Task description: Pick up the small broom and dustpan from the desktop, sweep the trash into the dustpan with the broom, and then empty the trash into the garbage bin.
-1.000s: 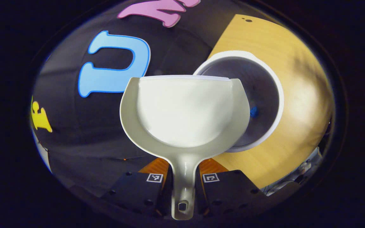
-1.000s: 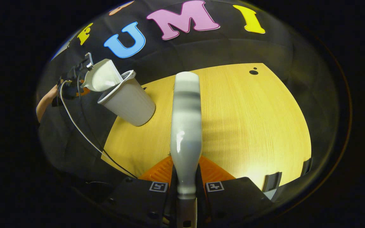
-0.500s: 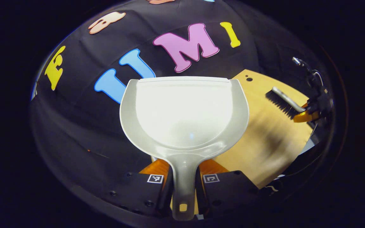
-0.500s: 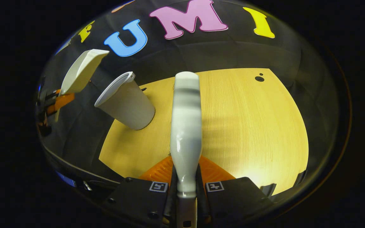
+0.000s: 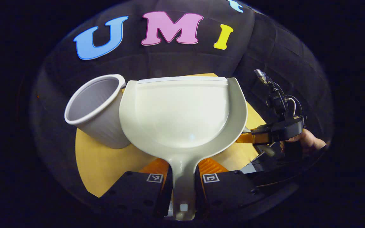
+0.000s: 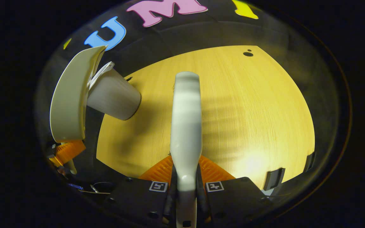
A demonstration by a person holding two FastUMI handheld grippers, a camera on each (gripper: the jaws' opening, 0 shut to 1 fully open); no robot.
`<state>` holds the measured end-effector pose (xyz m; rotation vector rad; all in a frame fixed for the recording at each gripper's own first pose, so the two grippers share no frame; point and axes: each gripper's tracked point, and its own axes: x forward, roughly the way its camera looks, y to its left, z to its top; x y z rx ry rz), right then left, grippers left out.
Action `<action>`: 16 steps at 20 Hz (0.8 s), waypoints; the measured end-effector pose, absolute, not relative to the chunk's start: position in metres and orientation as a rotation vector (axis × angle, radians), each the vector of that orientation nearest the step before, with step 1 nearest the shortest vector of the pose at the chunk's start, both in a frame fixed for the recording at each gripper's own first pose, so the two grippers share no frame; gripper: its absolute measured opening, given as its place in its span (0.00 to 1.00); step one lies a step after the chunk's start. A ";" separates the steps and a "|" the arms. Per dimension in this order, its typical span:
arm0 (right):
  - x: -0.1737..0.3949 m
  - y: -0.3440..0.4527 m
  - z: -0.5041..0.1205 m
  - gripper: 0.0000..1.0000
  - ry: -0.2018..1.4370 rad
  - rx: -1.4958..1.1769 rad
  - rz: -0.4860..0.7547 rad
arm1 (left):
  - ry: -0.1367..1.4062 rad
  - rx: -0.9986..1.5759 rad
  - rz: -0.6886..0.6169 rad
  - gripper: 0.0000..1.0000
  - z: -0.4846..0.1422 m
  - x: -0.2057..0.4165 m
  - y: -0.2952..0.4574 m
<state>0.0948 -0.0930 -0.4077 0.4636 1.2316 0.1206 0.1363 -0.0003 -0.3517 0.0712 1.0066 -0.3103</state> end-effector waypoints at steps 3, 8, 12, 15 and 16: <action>0.087 -0.087 -0.449 0.30 1.307 0.398 0.147 | 1.100 0.003 -0.198 0.29 -0.415 0.145 0.000; 0.075 -0.084 -0.516 0.30 1.475 0.264 0.185 | 1.288 -0.043 -0.058 0.30 -0.495 0.137 0.010; 0.090 -0.066 -0.519 0.29 1.503 0.351 0.161 | 1.341 -0.008 -0.030 0.30 -0.506 0.135 0.008; 0.097 -0.060 -0.520 0.30 1.515 0.309 0.171 | 1.358 -0.012 0.028 0.31 -0.498 0.140 0.010; 0.097 -0.054 -0.520 0.39 1.523 0.292 0.175 | 1.357 -0.021 0.041 0.31 -0.496 0.142 0.009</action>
